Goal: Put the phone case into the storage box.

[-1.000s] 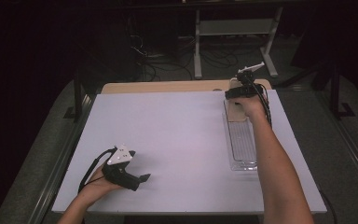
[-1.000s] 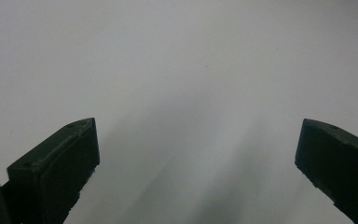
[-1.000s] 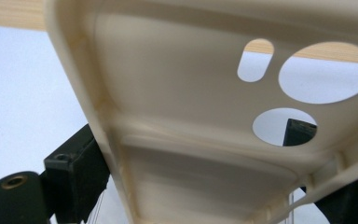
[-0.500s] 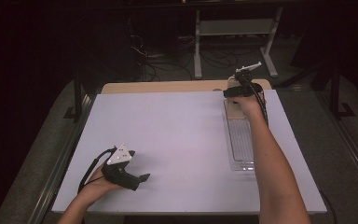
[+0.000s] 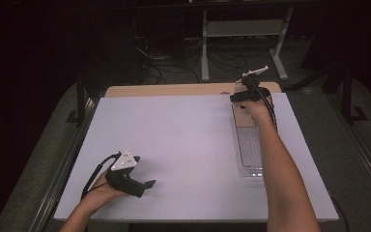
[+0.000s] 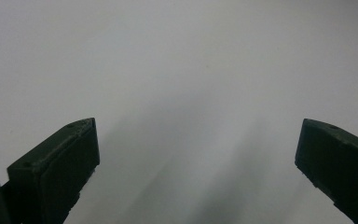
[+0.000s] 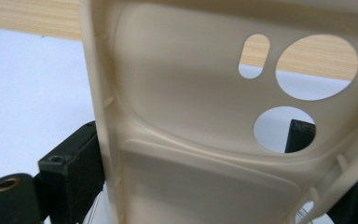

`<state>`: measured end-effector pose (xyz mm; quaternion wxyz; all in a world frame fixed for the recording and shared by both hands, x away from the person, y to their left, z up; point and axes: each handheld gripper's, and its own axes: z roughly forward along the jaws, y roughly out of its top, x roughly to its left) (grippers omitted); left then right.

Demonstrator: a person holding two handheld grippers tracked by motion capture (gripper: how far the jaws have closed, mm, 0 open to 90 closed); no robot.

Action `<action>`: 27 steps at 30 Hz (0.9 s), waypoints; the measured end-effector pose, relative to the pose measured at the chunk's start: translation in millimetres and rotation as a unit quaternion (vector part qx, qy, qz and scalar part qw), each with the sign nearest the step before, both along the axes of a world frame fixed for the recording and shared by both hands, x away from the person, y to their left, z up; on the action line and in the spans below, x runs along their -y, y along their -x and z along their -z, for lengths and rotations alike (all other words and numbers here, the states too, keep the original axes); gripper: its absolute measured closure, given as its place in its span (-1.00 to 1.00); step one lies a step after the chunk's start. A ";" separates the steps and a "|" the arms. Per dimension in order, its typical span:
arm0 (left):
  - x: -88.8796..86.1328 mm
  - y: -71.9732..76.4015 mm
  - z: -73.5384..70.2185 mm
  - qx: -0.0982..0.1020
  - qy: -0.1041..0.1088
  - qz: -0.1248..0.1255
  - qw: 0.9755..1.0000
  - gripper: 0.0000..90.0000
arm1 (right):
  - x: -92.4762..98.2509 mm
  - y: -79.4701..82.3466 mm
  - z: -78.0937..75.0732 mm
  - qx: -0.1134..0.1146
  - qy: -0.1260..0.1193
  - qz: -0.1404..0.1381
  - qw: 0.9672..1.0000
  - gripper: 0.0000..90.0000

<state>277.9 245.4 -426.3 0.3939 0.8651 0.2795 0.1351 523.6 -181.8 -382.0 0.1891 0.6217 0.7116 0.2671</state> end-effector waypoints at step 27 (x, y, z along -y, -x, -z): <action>-0.5 -0.2 0.2 -0.001 -0.006 0.005 1.000 -1.00 | -1.4 5.2 -8.3 0.012 -0.010 -0.016 1.000 -0.88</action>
